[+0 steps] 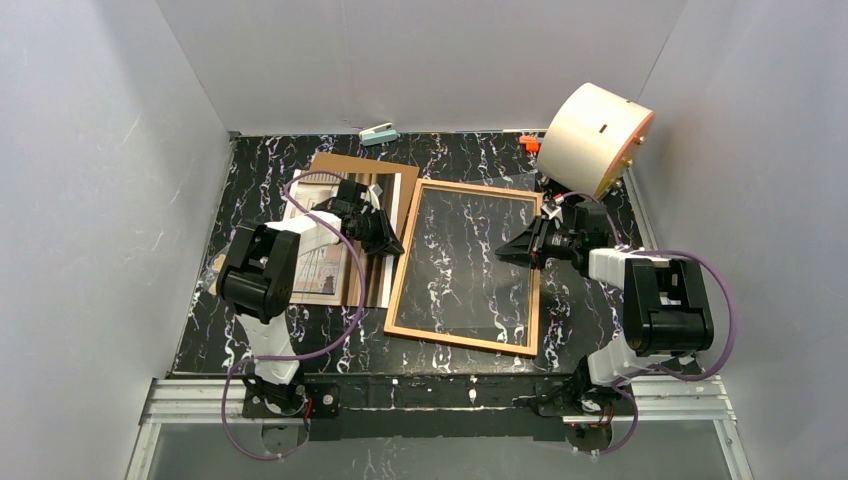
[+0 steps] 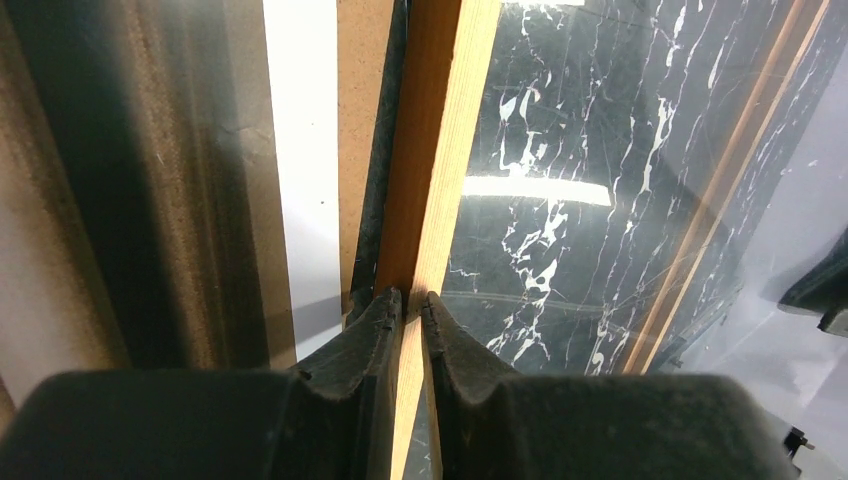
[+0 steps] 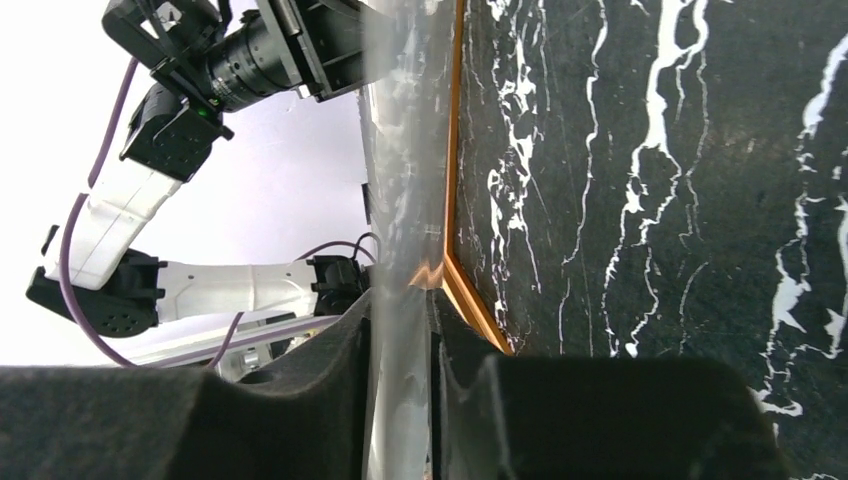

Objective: Put the photo into the frame
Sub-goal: Place the photo frame item in the photo frame.

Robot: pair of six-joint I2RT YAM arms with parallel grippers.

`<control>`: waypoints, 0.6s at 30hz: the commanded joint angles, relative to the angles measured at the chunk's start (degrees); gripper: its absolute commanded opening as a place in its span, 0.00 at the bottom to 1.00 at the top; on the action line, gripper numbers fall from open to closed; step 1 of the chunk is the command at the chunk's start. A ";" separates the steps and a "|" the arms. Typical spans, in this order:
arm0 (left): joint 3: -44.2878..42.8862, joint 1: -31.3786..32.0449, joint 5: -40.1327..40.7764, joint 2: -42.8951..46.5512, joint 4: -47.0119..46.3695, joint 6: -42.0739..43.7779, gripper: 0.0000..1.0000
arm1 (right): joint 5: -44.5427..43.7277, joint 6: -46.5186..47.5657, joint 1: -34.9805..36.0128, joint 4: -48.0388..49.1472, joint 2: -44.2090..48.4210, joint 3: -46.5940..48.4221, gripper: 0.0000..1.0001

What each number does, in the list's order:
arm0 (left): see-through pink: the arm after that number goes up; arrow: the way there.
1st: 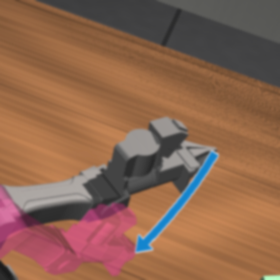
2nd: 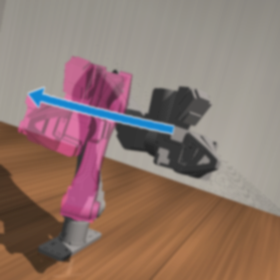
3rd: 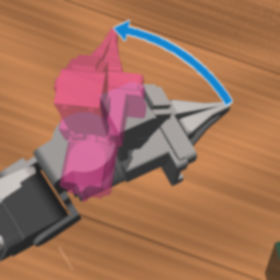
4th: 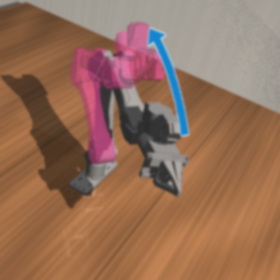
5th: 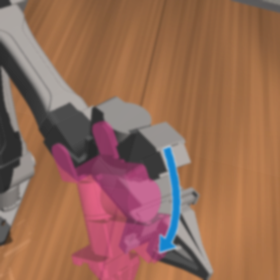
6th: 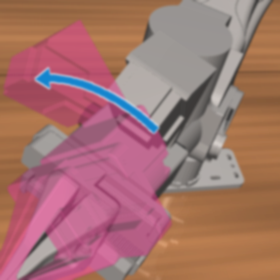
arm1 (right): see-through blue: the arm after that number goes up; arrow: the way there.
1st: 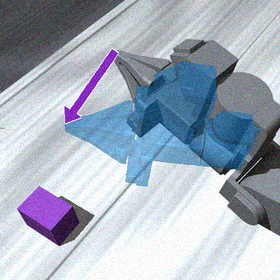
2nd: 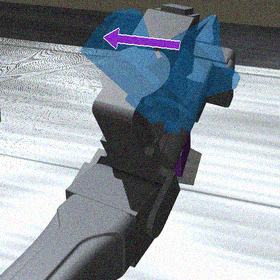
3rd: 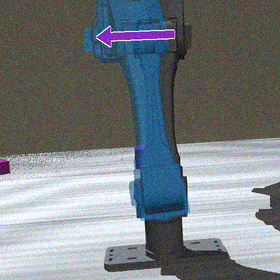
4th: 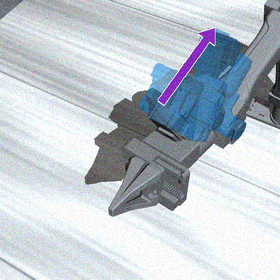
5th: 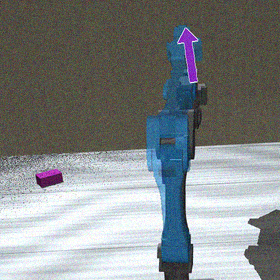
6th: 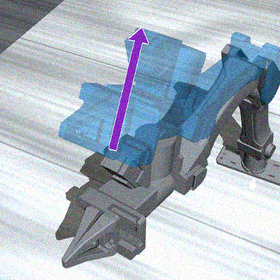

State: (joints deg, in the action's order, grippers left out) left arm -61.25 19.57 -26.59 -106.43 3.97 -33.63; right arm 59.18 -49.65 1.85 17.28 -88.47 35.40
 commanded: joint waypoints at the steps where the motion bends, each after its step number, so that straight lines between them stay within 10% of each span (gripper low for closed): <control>1: -0.54 0.46 0.97 -1.10 3.15 1.20 0.13 | -0.67 2.13 0.00 -2.34 -1.11 3.03 0.33; 7: -1.22 0.46 0.21 -1.95 3.15 1.24 0.15 | -1.59 4.00 0.00 -4.99 -2.25 3.54 0.51; 18: -3.79 0.51 -0.29 -4.09 2.89 1.95 0.24 | -3.29 5.60 0.00 -8.20 -3.69 4.72 0.55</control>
State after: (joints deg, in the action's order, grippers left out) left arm -63.70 19.66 -27.66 -109.01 4.91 -33.32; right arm 56.18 -45.43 1.85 10.20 -91.79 37.74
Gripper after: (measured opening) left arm 0.239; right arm 0.553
